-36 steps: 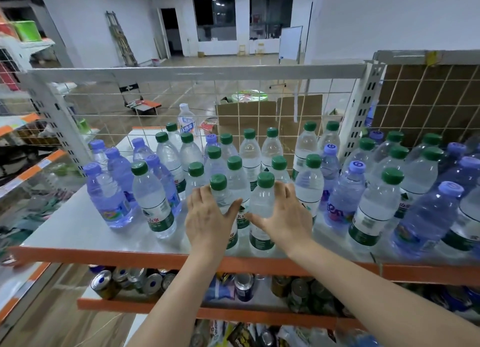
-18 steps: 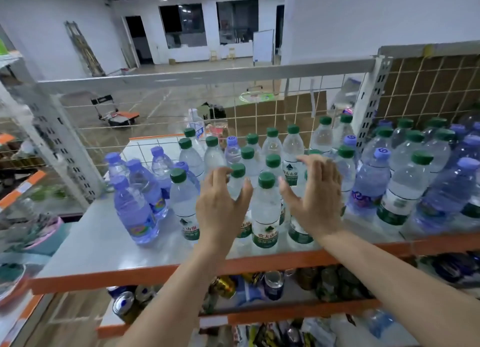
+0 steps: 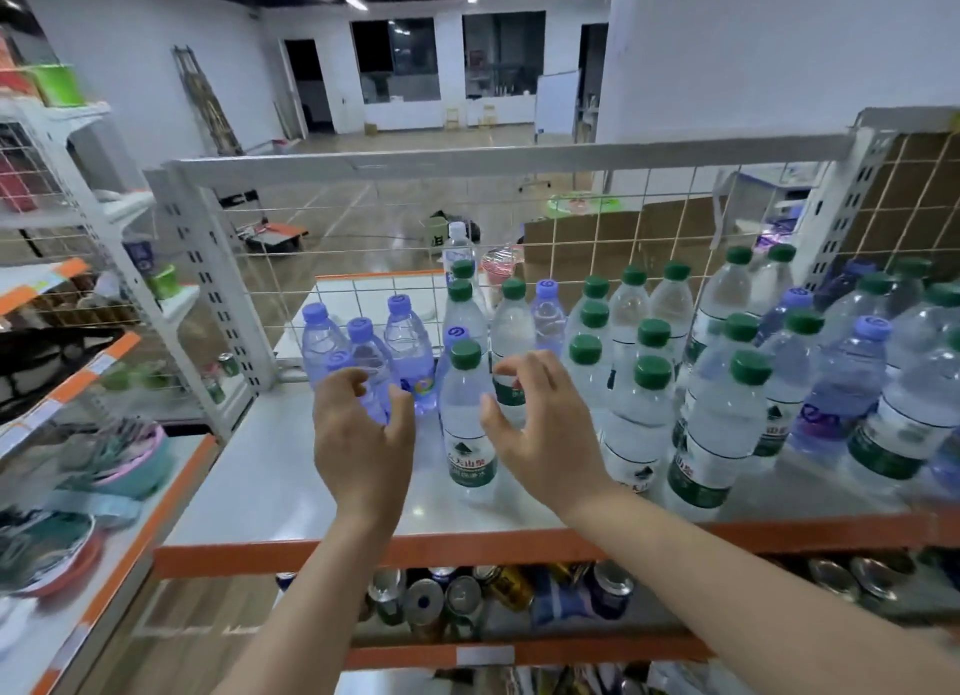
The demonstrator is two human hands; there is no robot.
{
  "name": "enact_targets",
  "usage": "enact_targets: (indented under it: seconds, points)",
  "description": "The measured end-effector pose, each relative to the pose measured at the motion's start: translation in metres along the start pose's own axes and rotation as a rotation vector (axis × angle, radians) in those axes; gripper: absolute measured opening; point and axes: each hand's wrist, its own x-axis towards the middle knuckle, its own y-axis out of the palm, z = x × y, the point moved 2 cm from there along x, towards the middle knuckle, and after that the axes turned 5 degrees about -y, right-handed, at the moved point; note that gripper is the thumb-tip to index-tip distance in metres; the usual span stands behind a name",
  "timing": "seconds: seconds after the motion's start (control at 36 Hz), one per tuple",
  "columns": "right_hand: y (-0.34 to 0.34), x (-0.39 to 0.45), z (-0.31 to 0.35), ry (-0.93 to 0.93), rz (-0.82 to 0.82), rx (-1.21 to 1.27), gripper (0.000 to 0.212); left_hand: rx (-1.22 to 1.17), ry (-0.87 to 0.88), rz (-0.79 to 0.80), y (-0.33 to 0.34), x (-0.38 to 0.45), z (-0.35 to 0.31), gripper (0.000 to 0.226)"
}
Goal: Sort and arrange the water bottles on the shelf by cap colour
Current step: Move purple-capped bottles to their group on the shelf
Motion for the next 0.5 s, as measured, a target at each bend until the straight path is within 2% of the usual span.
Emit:
enact_targets:
  seconds: [0.14,0.25,0.39,0.5]
  points:
    - [0.014,0.026,-0.01,0.281,-0.032,0.171,0.016,0.063,-0.103,-0.011,-0.006,0.013,0.027,0.039]
    - [0.028,0.049,-0.031,0.504,-0.035,0.273,0.012,0.127,-0.177,0.059,-0.001,0.02,0.045,0.049]
    - [0.044,0.064,-0.054,0.637,0.107,0.28,0.026,0.139,-0.263,0.14,0.007,0.022,0.059,0.06]
    - [0.058,0.076,-0.063,0.74,0.166,0.386,0.04,0.113,-0.285,0.176,0.013,0.026,0.066,0.066]
